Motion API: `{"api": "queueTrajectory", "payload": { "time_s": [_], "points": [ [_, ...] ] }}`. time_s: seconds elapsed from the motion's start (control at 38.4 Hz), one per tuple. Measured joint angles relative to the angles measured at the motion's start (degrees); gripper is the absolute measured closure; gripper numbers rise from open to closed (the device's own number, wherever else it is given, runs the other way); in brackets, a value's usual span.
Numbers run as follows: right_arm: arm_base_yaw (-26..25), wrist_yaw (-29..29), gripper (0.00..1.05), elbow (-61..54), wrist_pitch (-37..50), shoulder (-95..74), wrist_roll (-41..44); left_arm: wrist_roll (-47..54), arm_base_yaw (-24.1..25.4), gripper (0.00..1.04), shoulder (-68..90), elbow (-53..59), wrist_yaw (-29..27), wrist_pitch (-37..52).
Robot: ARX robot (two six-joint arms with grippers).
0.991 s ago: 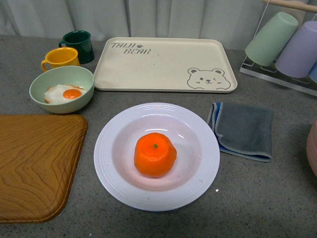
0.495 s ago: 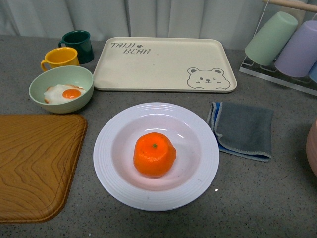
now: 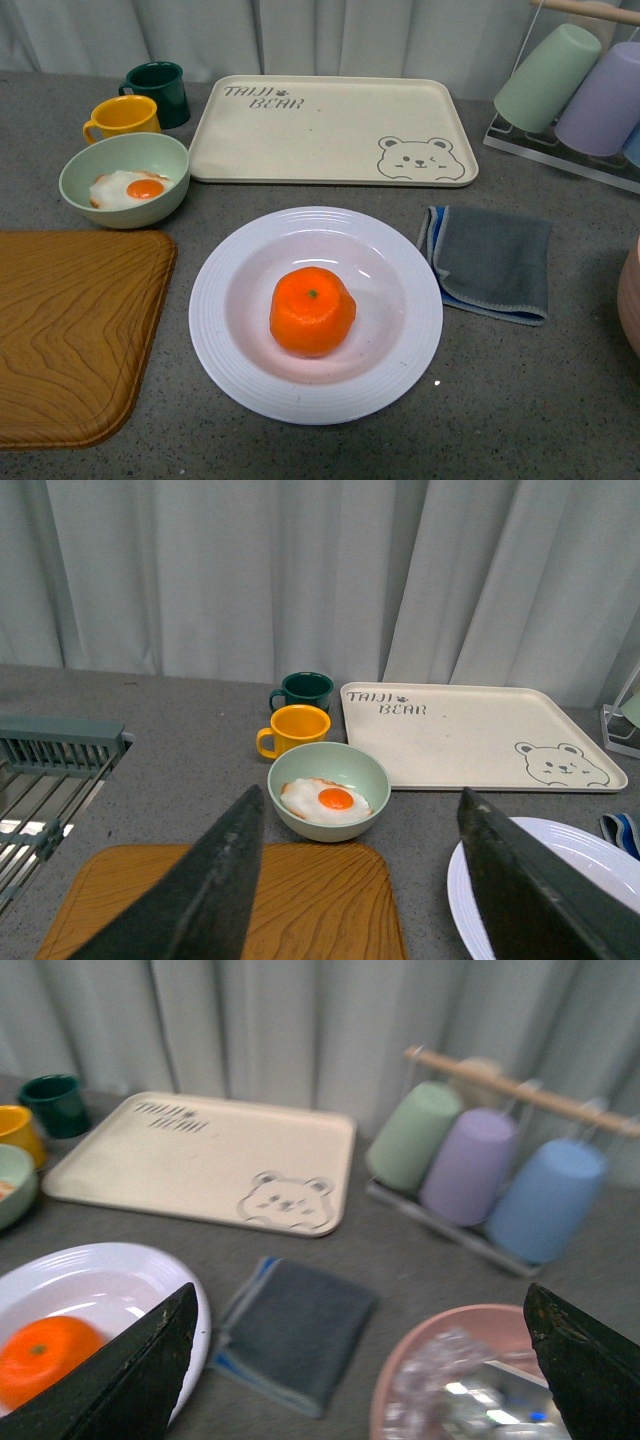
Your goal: Place orange and plate with both arms
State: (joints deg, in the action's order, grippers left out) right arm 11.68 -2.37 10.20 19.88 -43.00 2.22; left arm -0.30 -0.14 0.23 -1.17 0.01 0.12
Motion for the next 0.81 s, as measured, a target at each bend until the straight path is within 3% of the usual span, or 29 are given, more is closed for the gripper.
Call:
{"api": "queueTrajectory", "payload": {
  "time_s": [0.26, 0.5, 0.81],
  "points": [
    [6.3, 11.0, 0.09, 12.2, -1.4, -33.6, -29.0, 0.0, 0.0, 0.05, 0.0, 0.0, 0.0, 0.0],
    [7.8, 17.2, 0.09, 20.6, -5.2, -52.9, -39.8, 0.0, 0.0, 0.07, 0.0, 0.0, 0.0, 0.0],
    [8.7, 24.3, 0.09, 25.9, 2.4, -66.9, -52.6, 0.0, 0.0, 0.07, 0.0, 0.0, 0.0, 0.0]
  ]
}}
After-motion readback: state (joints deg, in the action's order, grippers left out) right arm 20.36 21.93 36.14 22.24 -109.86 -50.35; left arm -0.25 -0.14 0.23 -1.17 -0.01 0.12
